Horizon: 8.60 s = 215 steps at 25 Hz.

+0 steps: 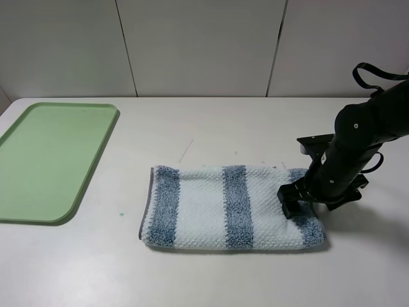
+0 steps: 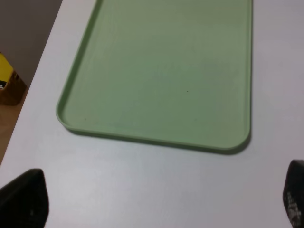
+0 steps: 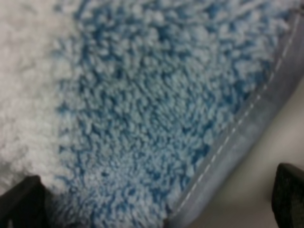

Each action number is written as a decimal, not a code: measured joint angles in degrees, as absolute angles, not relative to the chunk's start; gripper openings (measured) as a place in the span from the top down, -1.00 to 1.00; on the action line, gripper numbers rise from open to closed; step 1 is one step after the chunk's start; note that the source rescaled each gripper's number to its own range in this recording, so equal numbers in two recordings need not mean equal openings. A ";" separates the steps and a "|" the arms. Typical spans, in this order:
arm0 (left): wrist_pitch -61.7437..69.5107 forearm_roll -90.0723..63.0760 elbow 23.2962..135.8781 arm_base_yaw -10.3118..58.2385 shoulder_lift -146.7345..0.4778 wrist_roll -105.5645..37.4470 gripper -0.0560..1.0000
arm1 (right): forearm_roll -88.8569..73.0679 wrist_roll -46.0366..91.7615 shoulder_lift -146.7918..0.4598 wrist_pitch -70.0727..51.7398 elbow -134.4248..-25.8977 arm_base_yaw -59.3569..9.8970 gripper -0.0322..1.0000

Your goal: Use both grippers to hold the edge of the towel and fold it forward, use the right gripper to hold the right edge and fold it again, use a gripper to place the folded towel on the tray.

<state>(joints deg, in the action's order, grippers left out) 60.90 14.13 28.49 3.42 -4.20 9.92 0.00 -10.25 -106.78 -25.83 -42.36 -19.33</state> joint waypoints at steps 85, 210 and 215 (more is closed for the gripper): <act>60.90 14.34 28.49 3.42 -4.20 10.09 -0.98 | 14.50 -8.05 -106.70 -65.30 -78.54 -36.36 0.79; 60.60 15.52 28.49 3.42 -4.20 9.68 -0.98 | 3.08 -2.96 0.37 -58.76 -28.57 -1.67 -1.00; 59.99 15.73 28.49 3.42 -4.20 9.63 -0.98 | 3.08 -2.96 0.37 -58.76 -28.57 -1.67 -1.00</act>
<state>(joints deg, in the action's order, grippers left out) 59.99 15.73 28.49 3.42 -4.20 9.63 3.08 -2.96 0.37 -58.76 -28.57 -1.67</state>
